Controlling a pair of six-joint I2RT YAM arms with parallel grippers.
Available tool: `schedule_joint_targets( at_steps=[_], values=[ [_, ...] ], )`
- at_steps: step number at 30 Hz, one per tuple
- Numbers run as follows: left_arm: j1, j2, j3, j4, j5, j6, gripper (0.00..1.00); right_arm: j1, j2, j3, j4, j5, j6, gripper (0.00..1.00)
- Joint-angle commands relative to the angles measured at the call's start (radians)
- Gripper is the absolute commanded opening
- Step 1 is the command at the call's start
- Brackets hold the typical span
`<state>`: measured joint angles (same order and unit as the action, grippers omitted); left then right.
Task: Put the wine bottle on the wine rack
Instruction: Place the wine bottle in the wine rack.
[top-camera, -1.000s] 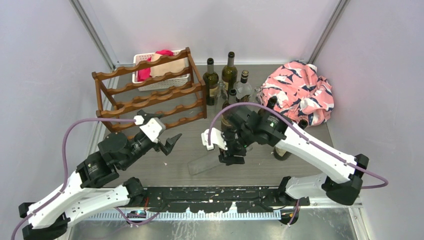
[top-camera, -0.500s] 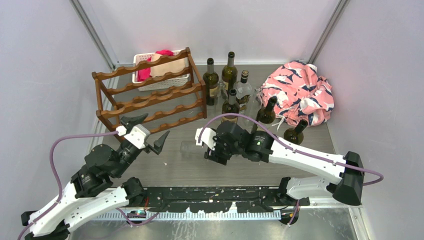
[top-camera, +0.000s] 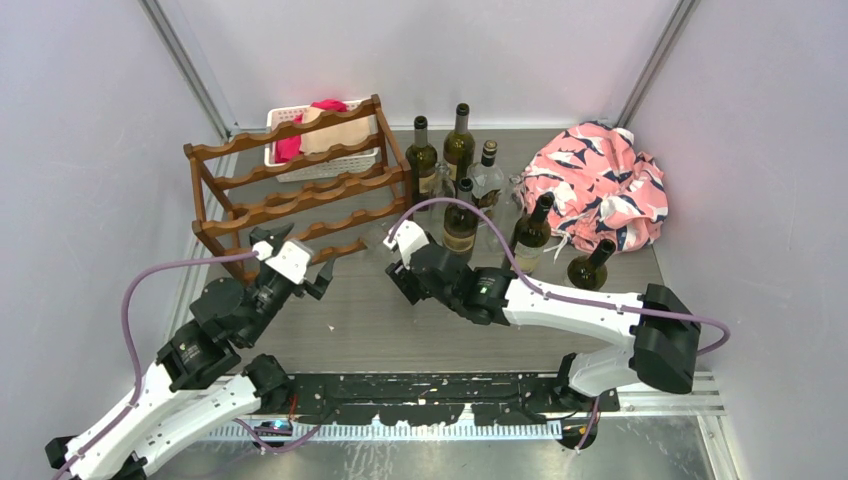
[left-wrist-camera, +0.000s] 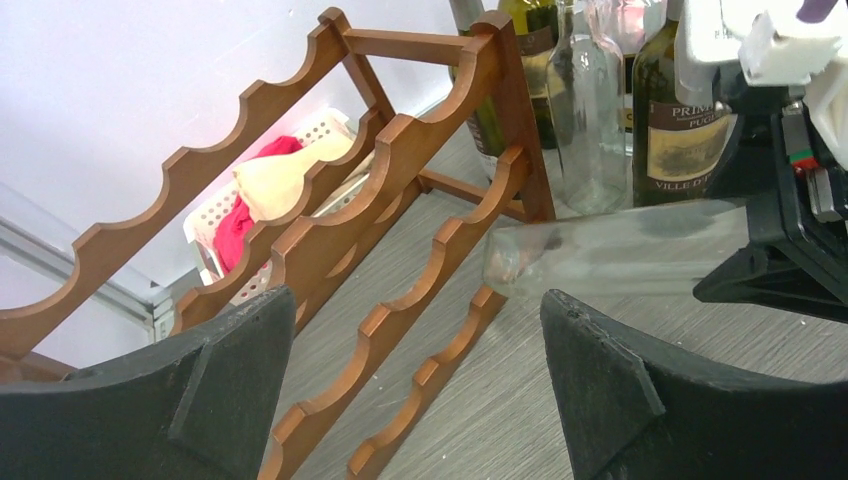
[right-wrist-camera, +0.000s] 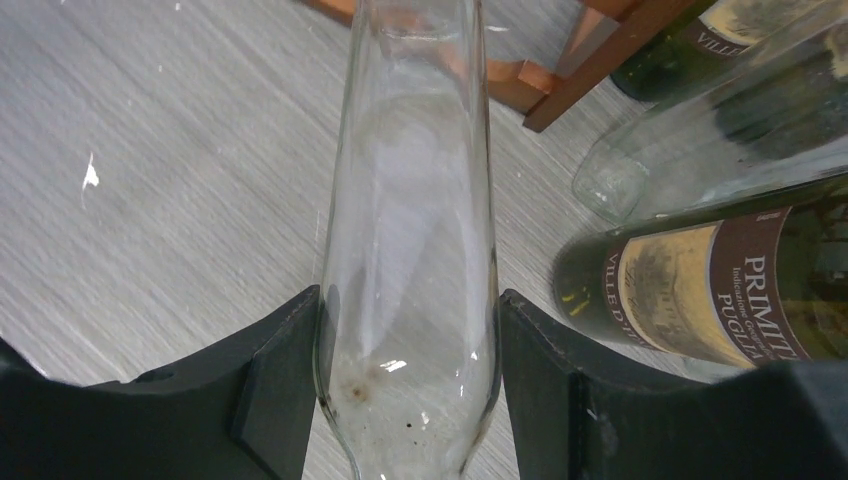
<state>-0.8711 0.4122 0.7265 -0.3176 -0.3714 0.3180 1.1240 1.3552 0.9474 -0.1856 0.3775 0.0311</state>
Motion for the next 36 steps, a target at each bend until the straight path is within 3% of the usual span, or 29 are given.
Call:
schedule_joint_targets(
  at_steps=[1, 13, 29, 36],
  values=[
    [0.023, 0.001, -0.008, 0.079, 0.034, 0.007, 0.91, 0.007, 0.004, 0.017, 0.233, 0.115, 0.104, 0.01],
    [0.030, 0.001, -0.018, 0.084, 0.046, 0.018, 0.91, 0.009, 0.066, -0.019, 0.300, 0.147, 0.223, 0.01],
    [0.041, -0.006, -0.030, 0.093, 0.033, 0.032, 0.90, 0.009, 0.255, 0.038, 0.448, 0.328, 0.204, 0.01],
    [0.046, -0.006, -0.036, 0.098, 0.031, 0.036, 0.91, 0.004, 0.364, 0.127, 0.493, 0.366, 0.203, 0.15]
  ],
)
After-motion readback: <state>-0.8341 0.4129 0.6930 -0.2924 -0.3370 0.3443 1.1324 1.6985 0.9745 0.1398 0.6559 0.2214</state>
